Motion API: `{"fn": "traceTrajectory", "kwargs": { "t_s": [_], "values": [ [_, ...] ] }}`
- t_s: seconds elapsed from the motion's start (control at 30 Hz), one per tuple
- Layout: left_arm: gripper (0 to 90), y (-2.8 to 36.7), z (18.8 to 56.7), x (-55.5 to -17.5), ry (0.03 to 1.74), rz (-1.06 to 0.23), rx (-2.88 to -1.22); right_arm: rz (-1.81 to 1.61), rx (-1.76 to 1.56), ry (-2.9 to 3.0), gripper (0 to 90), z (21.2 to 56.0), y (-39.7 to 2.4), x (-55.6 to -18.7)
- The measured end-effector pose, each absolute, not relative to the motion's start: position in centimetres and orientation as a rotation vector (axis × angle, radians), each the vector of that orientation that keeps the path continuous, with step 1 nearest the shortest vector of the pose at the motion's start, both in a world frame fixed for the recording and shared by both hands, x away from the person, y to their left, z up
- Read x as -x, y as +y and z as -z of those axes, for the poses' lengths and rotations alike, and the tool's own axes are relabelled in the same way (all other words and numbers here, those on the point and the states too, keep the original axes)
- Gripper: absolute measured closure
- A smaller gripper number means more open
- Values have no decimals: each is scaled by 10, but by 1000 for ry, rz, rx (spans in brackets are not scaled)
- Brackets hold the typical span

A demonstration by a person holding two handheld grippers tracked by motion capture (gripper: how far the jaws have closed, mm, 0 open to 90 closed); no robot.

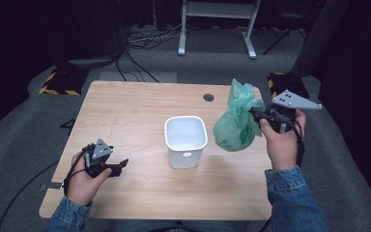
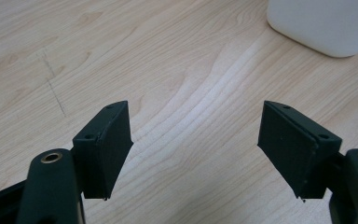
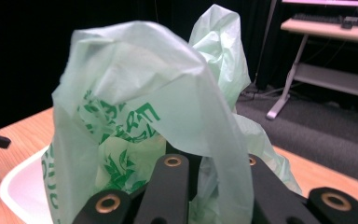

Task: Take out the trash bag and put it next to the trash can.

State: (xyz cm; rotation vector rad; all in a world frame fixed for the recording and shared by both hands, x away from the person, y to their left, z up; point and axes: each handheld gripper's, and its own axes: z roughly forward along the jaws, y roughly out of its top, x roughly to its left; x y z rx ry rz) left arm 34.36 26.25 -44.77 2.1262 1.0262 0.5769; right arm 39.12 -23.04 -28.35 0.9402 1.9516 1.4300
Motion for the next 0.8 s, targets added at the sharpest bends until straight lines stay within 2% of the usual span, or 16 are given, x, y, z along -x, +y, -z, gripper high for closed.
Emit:
{"fn": "traceTrajectory", "kwargs": {
  "t_s": [0.53,0.8],
  "values": [
    [257,270,454,-341,1052,-569,-2122,-1351,-1032,2110,875,339,-211,-430],
    [257,272,457,-341,1063,-565,-2122,-1317,-1111,2125,837,357,-219,-443]
  ]
}}
